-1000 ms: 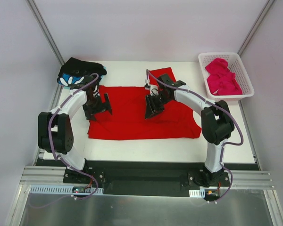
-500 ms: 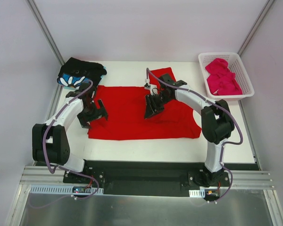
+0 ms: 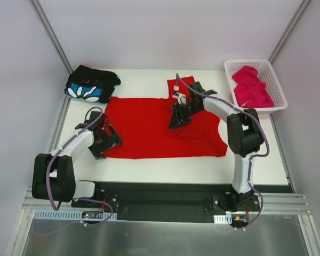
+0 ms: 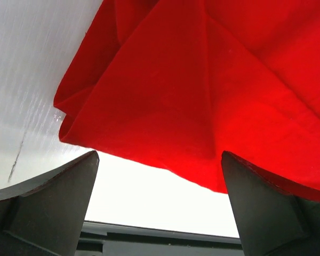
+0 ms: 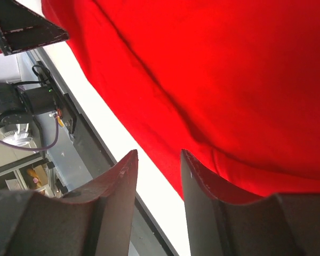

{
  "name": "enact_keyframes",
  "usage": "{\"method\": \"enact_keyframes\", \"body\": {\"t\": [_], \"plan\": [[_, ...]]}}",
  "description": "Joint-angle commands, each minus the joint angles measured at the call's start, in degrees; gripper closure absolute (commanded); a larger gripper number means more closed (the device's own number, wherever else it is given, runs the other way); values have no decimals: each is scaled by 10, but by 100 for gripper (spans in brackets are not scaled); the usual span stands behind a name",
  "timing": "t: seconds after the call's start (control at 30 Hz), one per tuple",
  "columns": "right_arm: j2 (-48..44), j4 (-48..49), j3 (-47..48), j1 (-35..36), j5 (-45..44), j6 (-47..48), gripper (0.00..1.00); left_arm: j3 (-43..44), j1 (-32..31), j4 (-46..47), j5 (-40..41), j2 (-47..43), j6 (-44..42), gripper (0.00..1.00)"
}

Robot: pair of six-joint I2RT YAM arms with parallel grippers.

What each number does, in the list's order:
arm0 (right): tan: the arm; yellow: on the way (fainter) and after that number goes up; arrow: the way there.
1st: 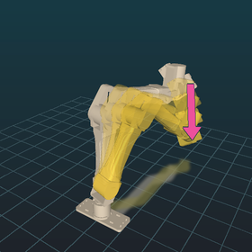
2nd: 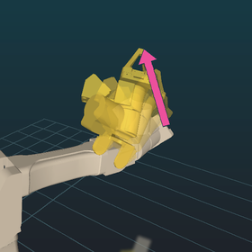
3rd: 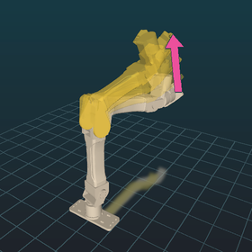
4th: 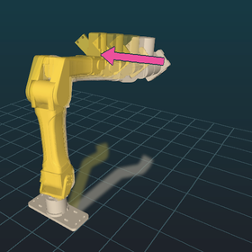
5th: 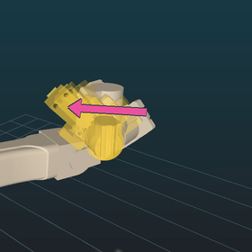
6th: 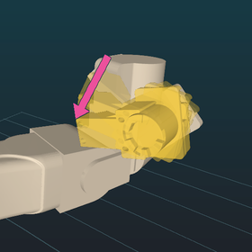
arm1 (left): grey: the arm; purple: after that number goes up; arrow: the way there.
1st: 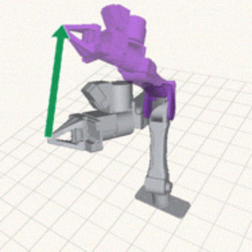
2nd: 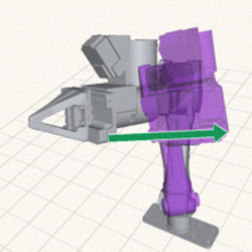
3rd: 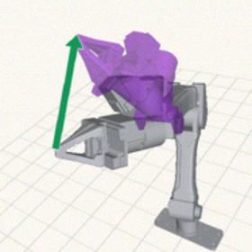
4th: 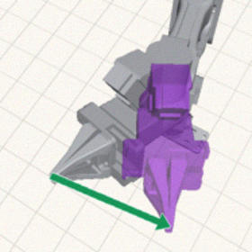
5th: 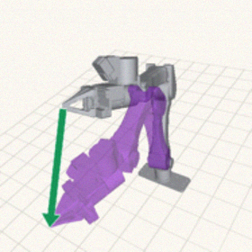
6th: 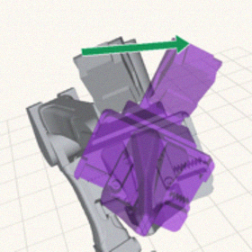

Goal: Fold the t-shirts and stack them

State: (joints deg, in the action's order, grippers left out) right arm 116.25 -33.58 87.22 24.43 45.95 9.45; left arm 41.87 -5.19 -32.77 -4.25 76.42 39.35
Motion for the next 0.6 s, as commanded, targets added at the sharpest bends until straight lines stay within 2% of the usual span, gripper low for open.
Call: {"method": "enact_keyframes", "body": {"t": [0.0, 0.13, 0.33, 0.5, 0.57], "plan": [[-7, 16, 37, 4, 39, -3, 59, -26, 2, 74, 19, -28, 30, 1], [10, 15, 58, -3, 57, -7, 59, -58, 4, 97, -6, -32, 42, 1], [62, 13, 102, -6, 87, -10, 59, -50, 5, 104, -21, -55, 42, 1], [96, 20, 94, -6, 99, -26, 59, -69, 5, 104, -39, -43, 49, 1], [87, 36, 62, -4, 90, -36, 59, -72, 5, 104, -37, -45, 48, 1]]}}
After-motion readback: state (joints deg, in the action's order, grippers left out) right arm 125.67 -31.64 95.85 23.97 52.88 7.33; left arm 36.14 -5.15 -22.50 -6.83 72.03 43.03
